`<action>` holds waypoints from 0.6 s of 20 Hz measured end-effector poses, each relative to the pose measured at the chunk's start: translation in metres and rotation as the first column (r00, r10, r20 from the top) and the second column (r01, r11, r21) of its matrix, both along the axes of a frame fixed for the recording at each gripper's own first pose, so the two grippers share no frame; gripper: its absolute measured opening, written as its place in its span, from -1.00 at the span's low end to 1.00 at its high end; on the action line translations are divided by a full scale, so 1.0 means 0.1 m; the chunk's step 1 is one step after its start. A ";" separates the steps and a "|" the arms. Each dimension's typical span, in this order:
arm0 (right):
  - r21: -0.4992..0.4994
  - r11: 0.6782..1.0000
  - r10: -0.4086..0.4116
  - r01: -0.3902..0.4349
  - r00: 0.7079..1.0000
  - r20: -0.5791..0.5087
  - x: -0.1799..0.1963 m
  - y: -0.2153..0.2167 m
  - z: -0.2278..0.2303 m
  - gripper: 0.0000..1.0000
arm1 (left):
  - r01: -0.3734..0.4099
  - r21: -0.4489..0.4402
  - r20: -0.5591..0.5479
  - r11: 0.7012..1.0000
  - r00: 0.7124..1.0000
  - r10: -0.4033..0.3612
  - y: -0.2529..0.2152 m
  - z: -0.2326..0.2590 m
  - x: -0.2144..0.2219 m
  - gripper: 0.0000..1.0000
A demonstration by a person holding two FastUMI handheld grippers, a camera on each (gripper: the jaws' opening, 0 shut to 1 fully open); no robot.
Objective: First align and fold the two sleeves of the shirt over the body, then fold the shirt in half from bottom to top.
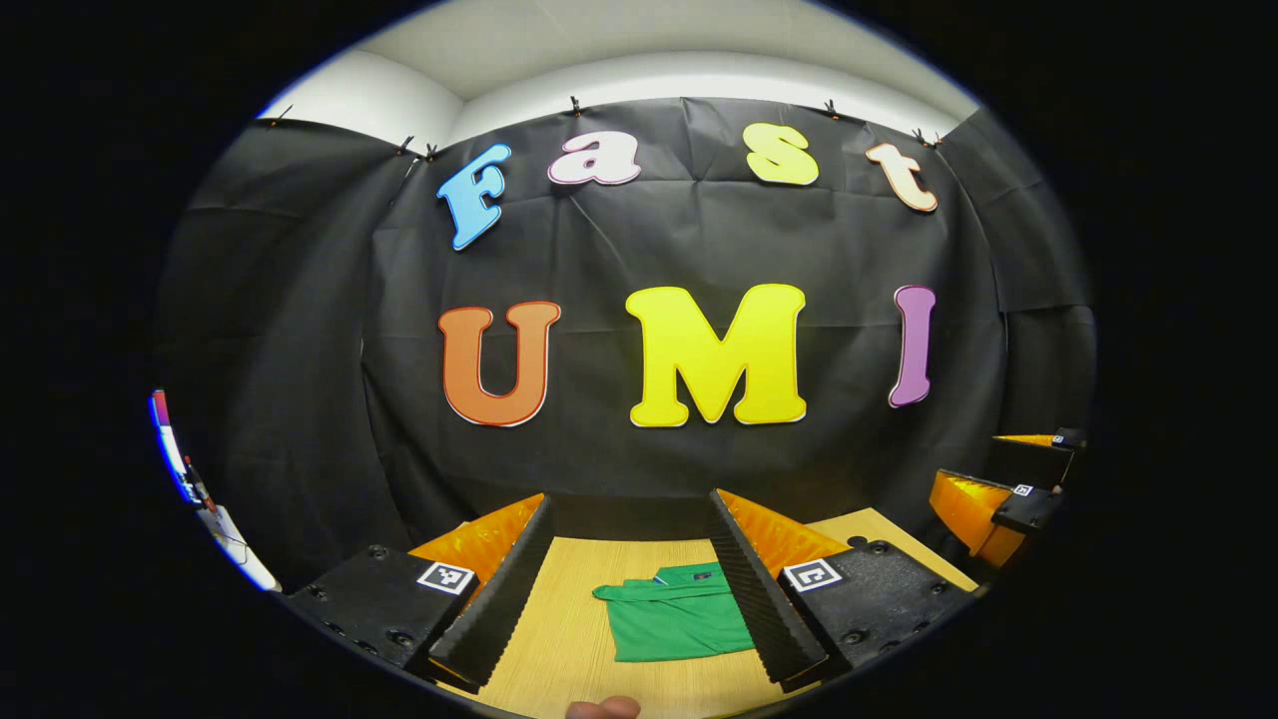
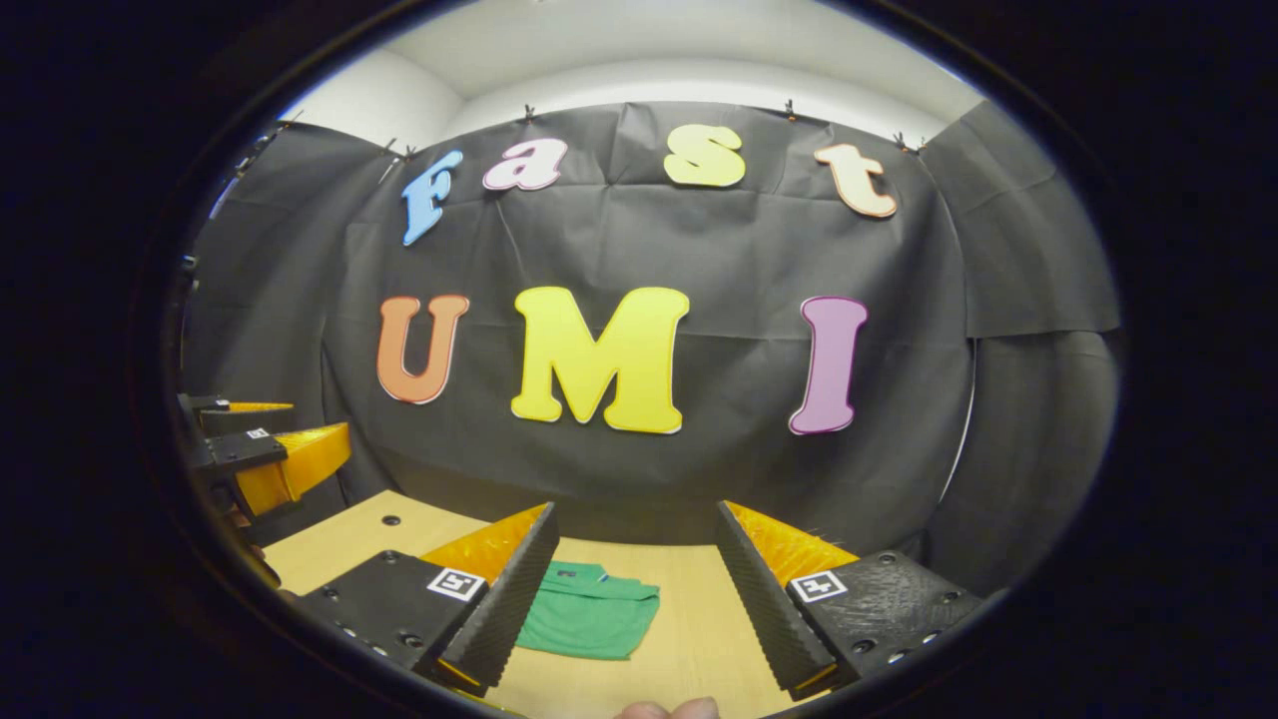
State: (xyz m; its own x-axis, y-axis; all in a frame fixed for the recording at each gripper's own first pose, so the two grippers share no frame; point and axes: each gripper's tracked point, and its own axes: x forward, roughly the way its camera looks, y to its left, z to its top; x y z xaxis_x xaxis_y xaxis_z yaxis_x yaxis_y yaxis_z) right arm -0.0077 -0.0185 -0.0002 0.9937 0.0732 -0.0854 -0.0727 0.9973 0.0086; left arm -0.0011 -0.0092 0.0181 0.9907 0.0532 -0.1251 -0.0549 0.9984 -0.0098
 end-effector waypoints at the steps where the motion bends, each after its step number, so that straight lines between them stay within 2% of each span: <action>1: 0.000 1.000 0.003 -0.003 1.000 -0.001 0.01 0.01 0.01 0.89 | 0.000 0.000 -0.002 1.000 1.000 0.000 0.00 0.00 0.00 0.93; 12: 0.000 1.000 0.006 -0.006 1.000 -0.003 0.12 0.02 0.00 0.93 | 0.019 -0.004 -0.016 1.000 1.000 -0.019 -0.08 -0.06 0.10 0.93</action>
